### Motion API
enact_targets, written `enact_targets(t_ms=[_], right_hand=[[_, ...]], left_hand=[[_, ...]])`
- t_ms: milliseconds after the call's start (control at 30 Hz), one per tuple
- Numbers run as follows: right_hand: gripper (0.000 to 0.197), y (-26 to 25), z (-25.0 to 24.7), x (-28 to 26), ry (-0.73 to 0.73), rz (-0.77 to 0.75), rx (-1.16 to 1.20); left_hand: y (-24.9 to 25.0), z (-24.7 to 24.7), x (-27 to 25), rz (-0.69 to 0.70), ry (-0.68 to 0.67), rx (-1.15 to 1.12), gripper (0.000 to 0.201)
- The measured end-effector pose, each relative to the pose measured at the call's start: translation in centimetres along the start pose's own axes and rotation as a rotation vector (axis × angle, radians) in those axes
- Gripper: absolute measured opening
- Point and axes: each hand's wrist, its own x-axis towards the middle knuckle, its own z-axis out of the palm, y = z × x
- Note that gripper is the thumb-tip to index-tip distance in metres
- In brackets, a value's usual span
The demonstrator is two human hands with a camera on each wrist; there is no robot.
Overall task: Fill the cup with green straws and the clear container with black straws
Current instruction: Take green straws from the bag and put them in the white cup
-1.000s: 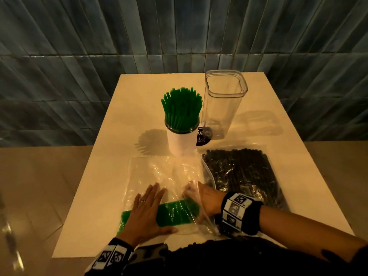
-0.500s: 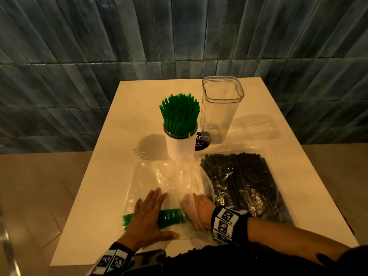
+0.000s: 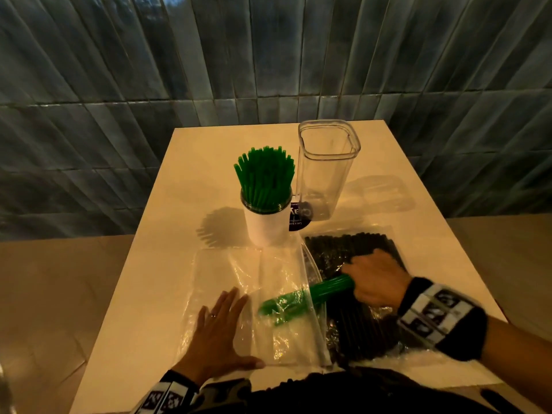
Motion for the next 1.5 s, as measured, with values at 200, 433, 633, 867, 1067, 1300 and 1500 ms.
enact_targets(t_ms=[200,433,633,867,1067,1300,1500], right_hand=[[0.032,8.1,-4.8,-4.6,-0.16,0.351,0.084],[0.033,3.8,-9.9,-6.9,-0.079,0.307,0.075],[0.03,-2.0,-12.2,-5.2,0.063,0.001,0.116],[0.089,0.4,-15.8,-6.3,0.24,-0.188,0.924],[0.076,-3.2,-12.5,-0.9,0.358,-0.439,1.597],[0.046,-5.4,-12.3,2.5,0.749,-0.211,1.909],[0.053,-1.9,-14.4,4.4,0.895,-0.111,1.968]], left_hand=[[0.7,-1.3,-0.1,-0.006,-0.049,0.032,0.141],[5.8,-9.1,0.1,0.364,0.693,-0.217,0.118],[7.8,-13.0,2.3,0.487,0.596,0.148,0.061],[6.6,-12.7,2.7,0.335,0.719,-0.539,0.013],[10.6,-14.5,2.9,0.277,0.522,-1.015,0.028],[9.4,-14.2,4.5,0.339,0.68,-0.658,0.051],[4.9,-12.4,7.6,0.153,0.789,-0.622,0.135]])
